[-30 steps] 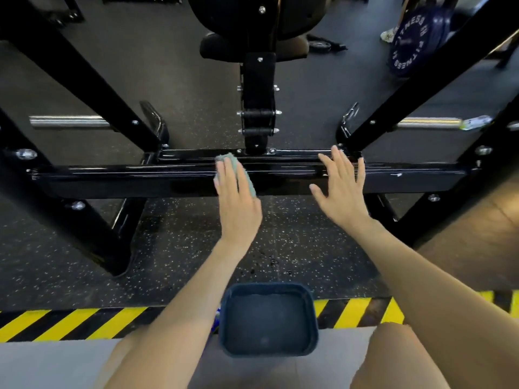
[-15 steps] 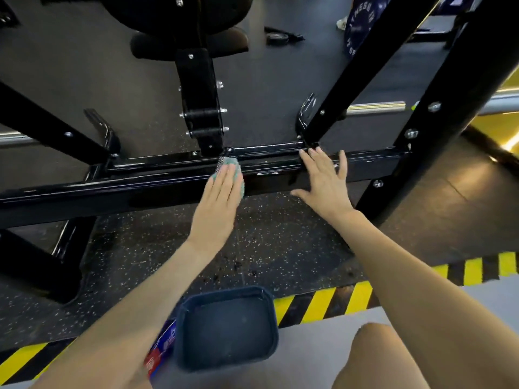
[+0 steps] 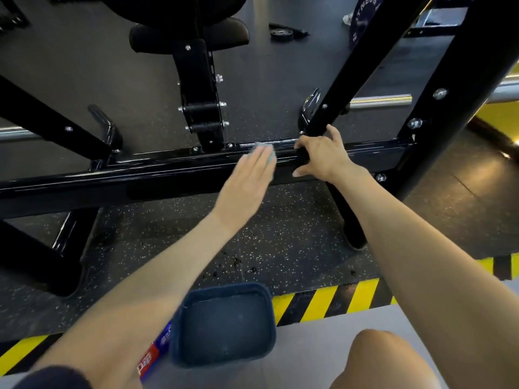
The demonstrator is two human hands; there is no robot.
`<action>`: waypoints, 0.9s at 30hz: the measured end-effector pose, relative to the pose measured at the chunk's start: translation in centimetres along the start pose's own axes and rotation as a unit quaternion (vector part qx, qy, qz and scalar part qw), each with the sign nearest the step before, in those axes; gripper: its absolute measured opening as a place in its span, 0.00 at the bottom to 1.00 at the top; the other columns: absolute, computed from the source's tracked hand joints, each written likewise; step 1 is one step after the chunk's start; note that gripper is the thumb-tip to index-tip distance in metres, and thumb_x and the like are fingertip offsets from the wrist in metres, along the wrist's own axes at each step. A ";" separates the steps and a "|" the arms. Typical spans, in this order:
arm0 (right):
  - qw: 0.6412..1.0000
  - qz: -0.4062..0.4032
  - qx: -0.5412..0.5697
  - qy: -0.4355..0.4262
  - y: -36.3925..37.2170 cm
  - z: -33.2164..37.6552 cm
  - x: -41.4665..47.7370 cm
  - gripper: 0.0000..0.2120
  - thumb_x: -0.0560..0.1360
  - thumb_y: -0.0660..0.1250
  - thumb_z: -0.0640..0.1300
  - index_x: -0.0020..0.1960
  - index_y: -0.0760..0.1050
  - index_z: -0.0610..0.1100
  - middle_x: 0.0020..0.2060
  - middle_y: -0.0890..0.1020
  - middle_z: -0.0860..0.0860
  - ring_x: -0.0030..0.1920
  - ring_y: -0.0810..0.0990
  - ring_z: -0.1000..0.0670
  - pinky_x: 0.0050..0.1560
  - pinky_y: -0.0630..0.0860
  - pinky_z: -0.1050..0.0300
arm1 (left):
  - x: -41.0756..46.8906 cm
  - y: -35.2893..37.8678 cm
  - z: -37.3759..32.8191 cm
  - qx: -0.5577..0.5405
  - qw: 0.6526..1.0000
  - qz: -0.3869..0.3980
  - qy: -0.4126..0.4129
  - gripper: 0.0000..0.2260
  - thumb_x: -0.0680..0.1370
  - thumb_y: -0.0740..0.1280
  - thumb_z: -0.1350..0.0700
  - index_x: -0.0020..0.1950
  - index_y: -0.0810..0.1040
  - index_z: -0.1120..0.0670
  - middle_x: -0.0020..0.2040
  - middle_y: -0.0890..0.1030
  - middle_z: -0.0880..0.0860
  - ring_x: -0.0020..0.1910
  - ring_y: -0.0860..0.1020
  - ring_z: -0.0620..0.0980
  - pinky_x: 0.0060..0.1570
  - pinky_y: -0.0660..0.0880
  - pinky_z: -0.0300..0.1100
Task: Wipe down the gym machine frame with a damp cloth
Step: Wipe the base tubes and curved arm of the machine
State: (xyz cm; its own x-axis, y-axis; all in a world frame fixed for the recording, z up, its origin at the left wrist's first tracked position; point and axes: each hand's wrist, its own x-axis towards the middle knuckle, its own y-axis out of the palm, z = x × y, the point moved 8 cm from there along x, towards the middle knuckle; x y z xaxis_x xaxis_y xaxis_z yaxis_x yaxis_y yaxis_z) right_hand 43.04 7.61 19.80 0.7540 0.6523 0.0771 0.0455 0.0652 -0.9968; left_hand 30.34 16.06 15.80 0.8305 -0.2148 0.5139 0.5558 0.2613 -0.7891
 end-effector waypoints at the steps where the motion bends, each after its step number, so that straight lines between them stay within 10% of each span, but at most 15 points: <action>1: 1.000 -0.003 -0.005 0.000 -0.2 0.0 0.0 0.30 0.69 0.73 0.57 0.66 0.71 0.46 0.58 0.80 0.47 0.66 0.72 0.46 0.74 0.42 0.50 | 1.6 -0.4 -0.9 -0.011 1.000 -0.010 -0.013 0.27 0.81 0.34 0.65 0.74 0.63 0.65 0.74 0.64 0.63 0.74 0.62 0.60 0.73 0.59 0.53; 16: 1.000 0.014 -0.022 -0.007 -0.1 0.3 0.1 0.32 0.69 0.72 0.59 0.67 0.69 0.46 0.58 0.81 0.46 0.64 0.74 0.46 0.75 0.41 0.50 | 0.4 0.6 0.3 0.077 0.982 0.000 0.175 0.22 0.80 0.58 0.64 0.75 0.62 0.61 0.76 0.61 0.59 0.76 0.59 0.59 0.75 0.56 0.53; 27: 1.000 0.007 -0.018 -0.011 0.0 0.2 0.1 0.32 0.70 0.72 0.60 0.68 0.69 0.46 0.58 0.81 0.47 0.65 0.74 0.46 0.75 0.40 0.50 | -0.9 1.6 -1.0 0.110 0.970 0.010 0.217 0.22 0.81 0.46 0.63 0.73 0.65 0.63 0.74 0.66 0.59 0.74 0.63 0.57 0.73 0.59 0.53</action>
State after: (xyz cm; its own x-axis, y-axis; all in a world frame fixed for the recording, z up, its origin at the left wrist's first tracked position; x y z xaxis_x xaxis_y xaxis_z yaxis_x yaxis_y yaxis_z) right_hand 42.97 7.80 19.78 0.7401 0.6696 0.0626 0.0590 0.0281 -0.9979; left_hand 30.43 15.76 13.75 0.7749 -0.5712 0.2706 0.5730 0.4544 -0.6821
